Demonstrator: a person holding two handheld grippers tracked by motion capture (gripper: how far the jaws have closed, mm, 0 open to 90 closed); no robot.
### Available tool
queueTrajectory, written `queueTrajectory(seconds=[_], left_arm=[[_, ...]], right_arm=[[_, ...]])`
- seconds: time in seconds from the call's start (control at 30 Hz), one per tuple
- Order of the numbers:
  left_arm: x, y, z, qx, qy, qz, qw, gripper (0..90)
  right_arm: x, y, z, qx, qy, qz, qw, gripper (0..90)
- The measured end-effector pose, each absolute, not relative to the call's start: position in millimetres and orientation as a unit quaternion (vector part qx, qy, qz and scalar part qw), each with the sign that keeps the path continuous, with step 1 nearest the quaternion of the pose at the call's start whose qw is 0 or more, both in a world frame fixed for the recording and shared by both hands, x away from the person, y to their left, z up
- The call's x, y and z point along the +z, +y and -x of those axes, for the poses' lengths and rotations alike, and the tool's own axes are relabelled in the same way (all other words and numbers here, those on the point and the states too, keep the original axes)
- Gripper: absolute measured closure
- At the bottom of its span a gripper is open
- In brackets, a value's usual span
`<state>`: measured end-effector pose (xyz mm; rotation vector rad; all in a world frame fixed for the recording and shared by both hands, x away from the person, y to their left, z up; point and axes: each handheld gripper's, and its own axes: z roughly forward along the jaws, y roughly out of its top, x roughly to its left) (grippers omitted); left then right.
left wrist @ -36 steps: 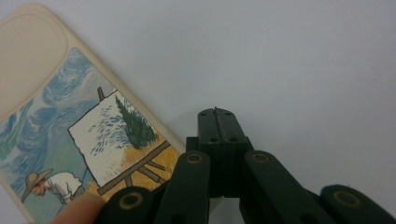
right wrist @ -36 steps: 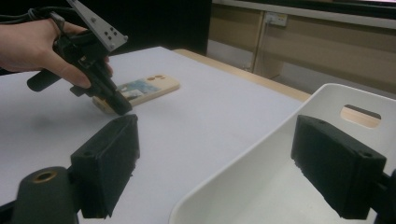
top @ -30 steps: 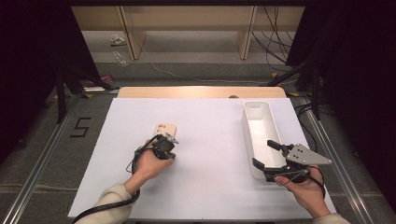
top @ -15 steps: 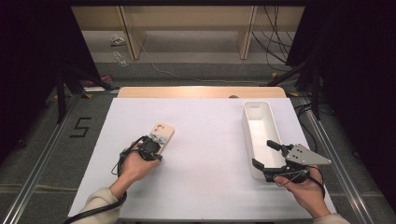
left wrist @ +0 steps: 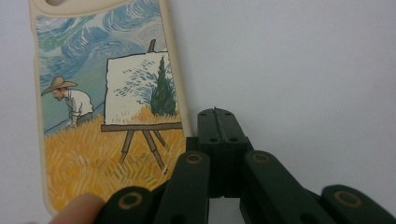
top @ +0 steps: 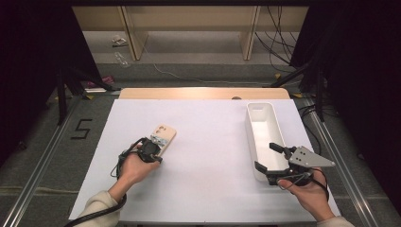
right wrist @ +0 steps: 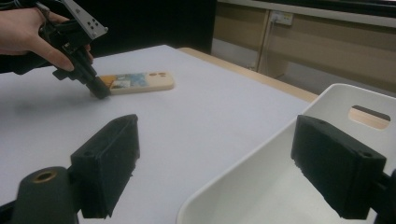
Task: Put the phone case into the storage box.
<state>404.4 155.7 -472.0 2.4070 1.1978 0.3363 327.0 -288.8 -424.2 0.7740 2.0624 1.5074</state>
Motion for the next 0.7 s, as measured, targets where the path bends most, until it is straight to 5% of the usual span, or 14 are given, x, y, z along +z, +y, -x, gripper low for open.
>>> queueTrajectory(seconds=[0.33,0.7], left_arm=[[-458,152,-403,0.101,0.443,-0.86,0.234,75.1],[-445,168,-433,0.136,0.49,-0.835,0.209,31.5]], right_arm=[[-424,-289,-327,0.548,0.752,-0.282,0.234,16.1],[-425,-288,-327,0.547,0.752,-0.282,0.236,16.1]])
